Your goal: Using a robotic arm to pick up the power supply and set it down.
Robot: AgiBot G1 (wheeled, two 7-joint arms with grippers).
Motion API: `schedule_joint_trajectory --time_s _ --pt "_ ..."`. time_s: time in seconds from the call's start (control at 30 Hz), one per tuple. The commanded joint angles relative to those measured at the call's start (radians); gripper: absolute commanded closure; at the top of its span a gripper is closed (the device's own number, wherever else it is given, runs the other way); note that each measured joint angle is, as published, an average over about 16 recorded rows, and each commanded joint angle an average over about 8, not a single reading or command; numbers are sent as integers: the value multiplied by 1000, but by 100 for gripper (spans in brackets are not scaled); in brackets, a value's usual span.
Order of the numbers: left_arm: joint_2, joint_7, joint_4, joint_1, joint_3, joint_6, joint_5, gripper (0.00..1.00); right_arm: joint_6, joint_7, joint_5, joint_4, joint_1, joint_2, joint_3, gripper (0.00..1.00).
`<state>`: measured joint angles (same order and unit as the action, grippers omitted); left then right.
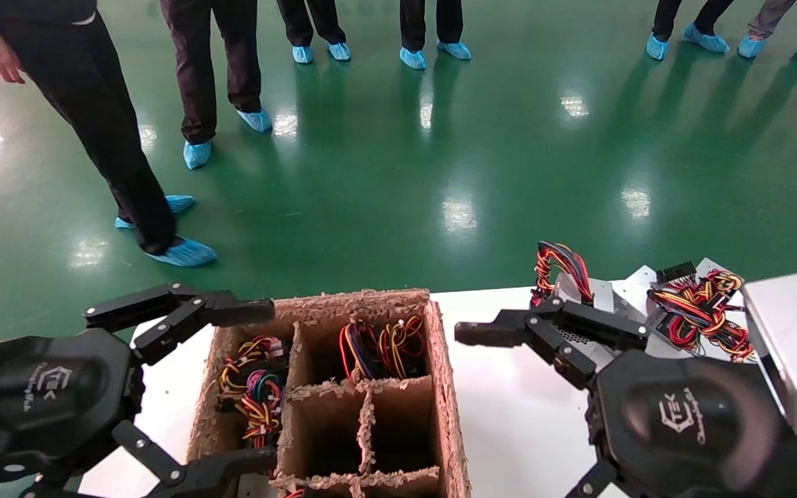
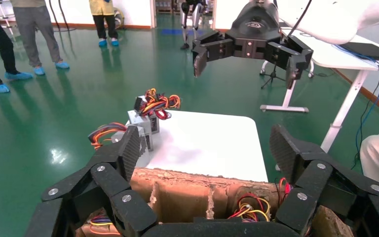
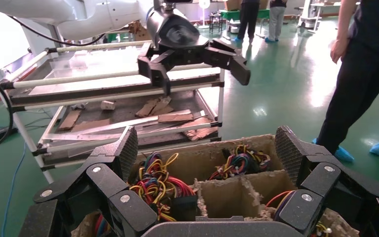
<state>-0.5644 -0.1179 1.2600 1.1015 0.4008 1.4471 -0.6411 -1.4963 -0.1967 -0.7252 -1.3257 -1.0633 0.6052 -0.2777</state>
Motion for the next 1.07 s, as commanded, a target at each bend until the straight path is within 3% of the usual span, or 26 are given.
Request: schedule_joint_trajectory --time_s 0.03,1.07 --pt "0 0 0 0 0 0 0 0 0 -1 2 -6 2 -1 1 0" --pt "0 0 0 0 0 0 0 0 1 10 -5 43 -11 6 -2 0"
